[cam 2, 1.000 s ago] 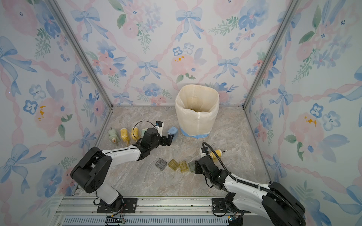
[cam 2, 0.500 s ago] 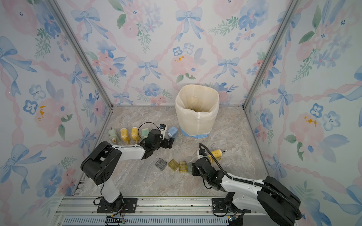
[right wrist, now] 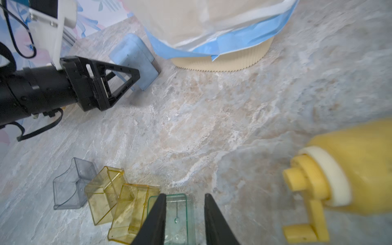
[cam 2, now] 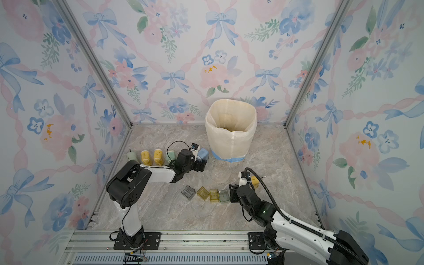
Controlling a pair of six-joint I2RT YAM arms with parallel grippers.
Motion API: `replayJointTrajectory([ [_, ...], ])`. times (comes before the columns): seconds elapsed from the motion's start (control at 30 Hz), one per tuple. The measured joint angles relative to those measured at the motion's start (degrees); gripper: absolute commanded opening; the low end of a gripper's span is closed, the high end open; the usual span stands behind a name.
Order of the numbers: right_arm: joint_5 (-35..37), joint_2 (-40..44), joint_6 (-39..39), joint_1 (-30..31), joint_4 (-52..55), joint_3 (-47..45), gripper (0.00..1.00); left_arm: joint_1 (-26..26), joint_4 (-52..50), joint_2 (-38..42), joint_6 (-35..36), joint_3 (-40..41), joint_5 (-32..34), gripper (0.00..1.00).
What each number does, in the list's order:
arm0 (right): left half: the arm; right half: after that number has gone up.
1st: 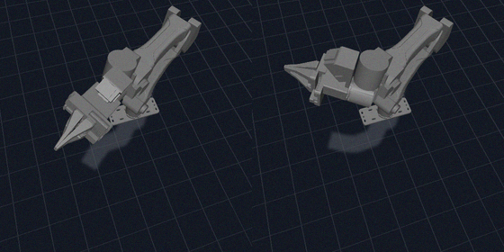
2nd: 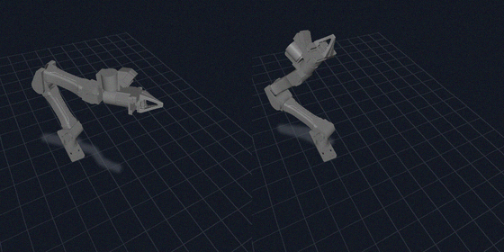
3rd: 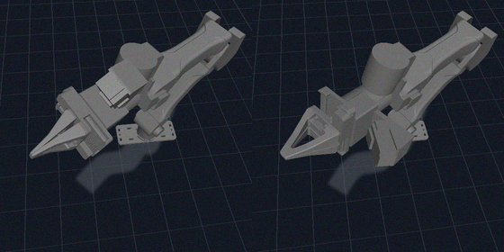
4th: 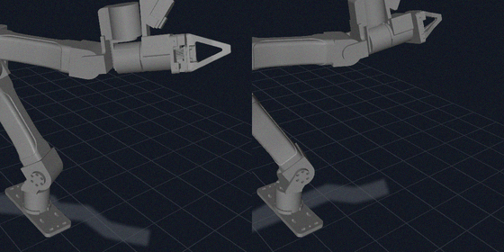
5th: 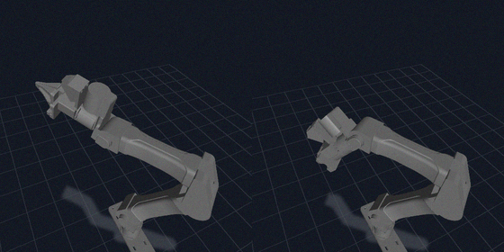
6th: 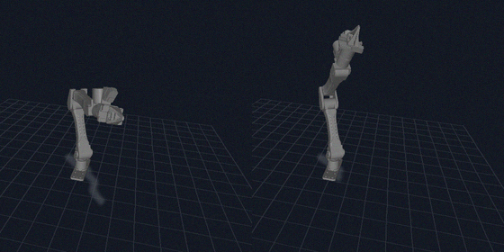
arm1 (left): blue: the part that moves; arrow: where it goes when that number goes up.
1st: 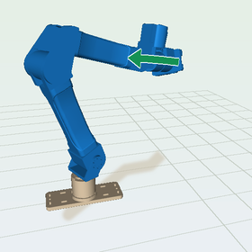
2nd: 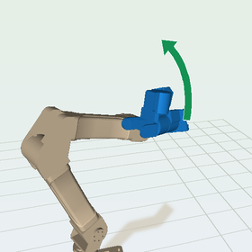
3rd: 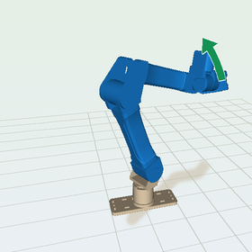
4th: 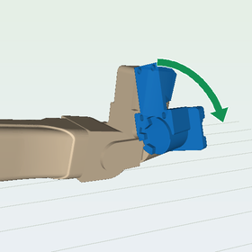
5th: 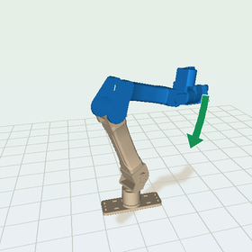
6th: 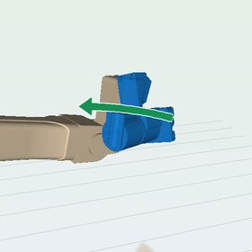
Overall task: Take out the pencil sharpener tray and clean the shavings
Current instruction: Place the container at the center of the board, then pick up the pencil sharpener from the center of the board.
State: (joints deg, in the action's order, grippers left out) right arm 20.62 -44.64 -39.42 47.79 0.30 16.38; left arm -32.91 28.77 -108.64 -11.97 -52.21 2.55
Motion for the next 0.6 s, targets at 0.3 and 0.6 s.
replayJointTrajectory([
  [0.3,0.9,8.8,0.8,-4.3,7.8,0.0,0.41,1.9,3.1,-2.8,0.0,-0.7,-3.6,0.89],
  [0.6,0.5,11.2,1.3,-6.7,10.3,0.0,0.53,1.9,4.6,-5.4,-0.1,-2.6,-5.6,0.8],
])
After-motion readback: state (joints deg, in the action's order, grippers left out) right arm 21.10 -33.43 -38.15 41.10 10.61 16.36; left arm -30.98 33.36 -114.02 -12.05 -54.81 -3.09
